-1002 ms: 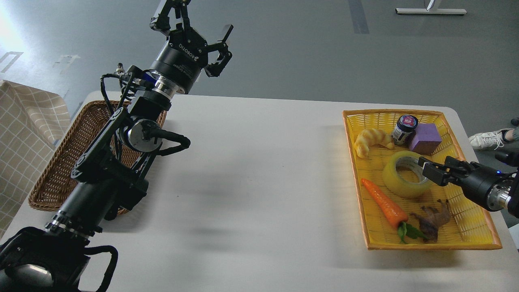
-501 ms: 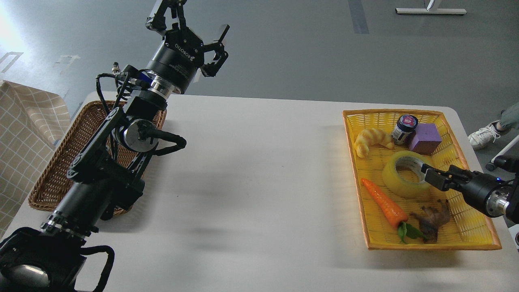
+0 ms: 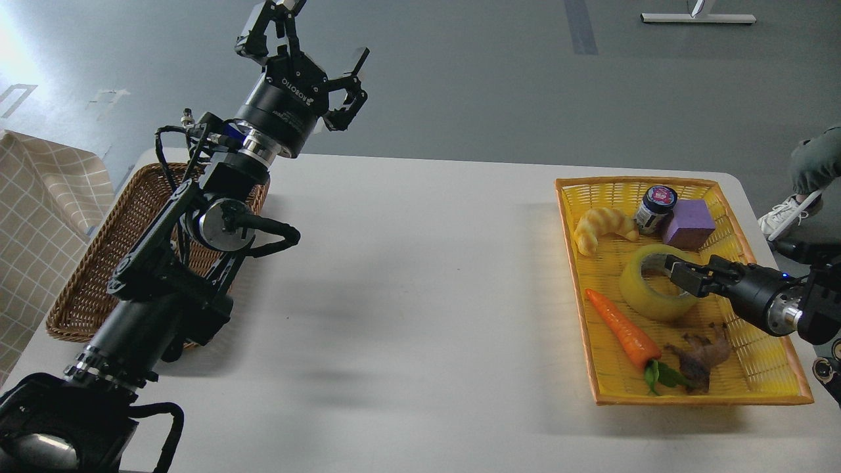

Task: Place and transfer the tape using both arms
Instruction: 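Lower the right gripper into the yellow tape roll's hole, then close the right gripper on the rim of the yellow tape roll, then lift the tape roll and carry it toward the table center, then set the tape roll on the table and open the right gripper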

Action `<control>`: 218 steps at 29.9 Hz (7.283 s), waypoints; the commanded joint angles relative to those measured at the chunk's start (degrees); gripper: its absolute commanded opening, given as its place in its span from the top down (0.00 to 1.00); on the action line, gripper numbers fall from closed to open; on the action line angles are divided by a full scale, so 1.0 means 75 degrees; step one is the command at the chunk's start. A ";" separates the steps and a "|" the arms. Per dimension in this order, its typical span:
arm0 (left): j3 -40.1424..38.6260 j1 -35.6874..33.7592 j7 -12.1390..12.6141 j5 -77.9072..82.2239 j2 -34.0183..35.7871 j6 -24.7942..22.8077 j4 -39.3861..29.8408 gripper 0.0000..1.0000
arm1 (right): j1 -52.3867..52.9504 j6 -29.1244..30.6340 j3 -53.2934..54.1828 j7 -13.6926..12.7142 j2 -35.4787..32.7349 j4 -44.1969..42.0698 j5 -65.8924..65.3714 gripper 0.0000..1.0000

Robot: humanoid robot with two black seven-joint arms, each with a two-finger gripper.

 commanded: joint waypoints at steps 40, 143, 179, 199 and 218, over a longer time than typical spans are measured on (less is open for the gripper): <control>0.0036 0.0080 0.0066 -0.0013 0.0117 0.0082 0.0071 0.02 | 0.0515 0.0028 -0.0691 -0.0199 0.0052 -0.0503 -0.0070 0.33; 0.0165 0.0103 0.0090 0.0011 0.0117 0.0024 0.0118 0.02 | 0.0281 0.1434 -0.0609 -0.0105 -0.1541 0.1008 0.2285 0.86; 0.0153 0.0092 0.0090 0.0023 0.0222 0.0024 0.0118 0.02 | 0.4605 0.2050 -0.2765 -0.0410 0.1972 -0.0421 0.2403 0.88; 0.0071 0.0092 0.0078 0.0011 0.0398 -0.0023 0.0118 0.02 | 0.4734 0.2050 -0.4159 -0.0398 0.3673 -0.1335 0.2344 0.88; 0.0024 0.0256 0.0019 -0.0013 0.0468 -0.0047 0.0118 0.02 | 0.4770 0.2050 -0.4359 -0.0433 0.4610 -0.2038 0.2227 0.87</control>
